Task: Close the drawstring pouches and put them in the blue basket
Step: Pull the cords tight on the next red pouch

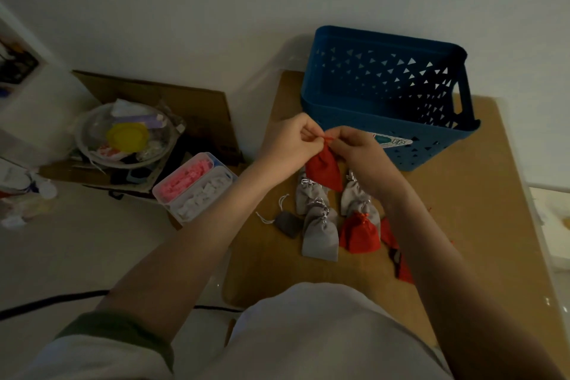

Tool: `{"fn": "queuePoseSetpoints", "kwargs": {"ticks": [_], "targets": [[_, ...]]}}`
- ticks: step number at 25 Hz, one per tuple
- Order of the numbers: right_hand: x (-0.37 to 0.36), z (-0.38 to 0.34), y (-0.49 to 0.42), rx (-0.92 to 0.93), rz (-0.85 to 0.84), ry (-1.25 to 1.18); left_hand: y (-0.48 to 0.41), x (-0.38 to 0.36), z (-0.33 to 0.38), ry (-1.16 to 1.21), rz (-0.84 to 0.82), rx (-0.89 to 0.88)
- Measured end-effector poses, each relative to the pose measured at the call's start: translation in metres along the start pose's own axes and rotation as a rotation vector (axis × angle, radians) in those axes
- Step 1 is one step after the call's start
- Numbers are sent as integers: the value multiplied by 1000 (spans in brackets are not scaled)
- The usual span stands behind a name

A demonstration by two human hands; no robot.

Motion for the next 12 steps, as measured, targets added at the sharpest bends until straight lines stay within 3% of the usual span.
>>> {"fn": "queuePoseSetpoints", "kwargs": {"ticks": [6,12], "targets": [[7,-3,0,-21,-94,-61,2,1,1,-237,18,-309],[13,3,3,148,-46,4,2,3,-1,-228,-50,-294]]}}
Point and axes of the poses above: each hand's wrist, its own y-axis away from the middle knuckle, its own x-axis out of the back of the hand, z = x × y, the point moved 1 cm from there along -y, towards the middle knuckle, and after that the axes turned 3 degrees about -z, right-handed, at the moved point
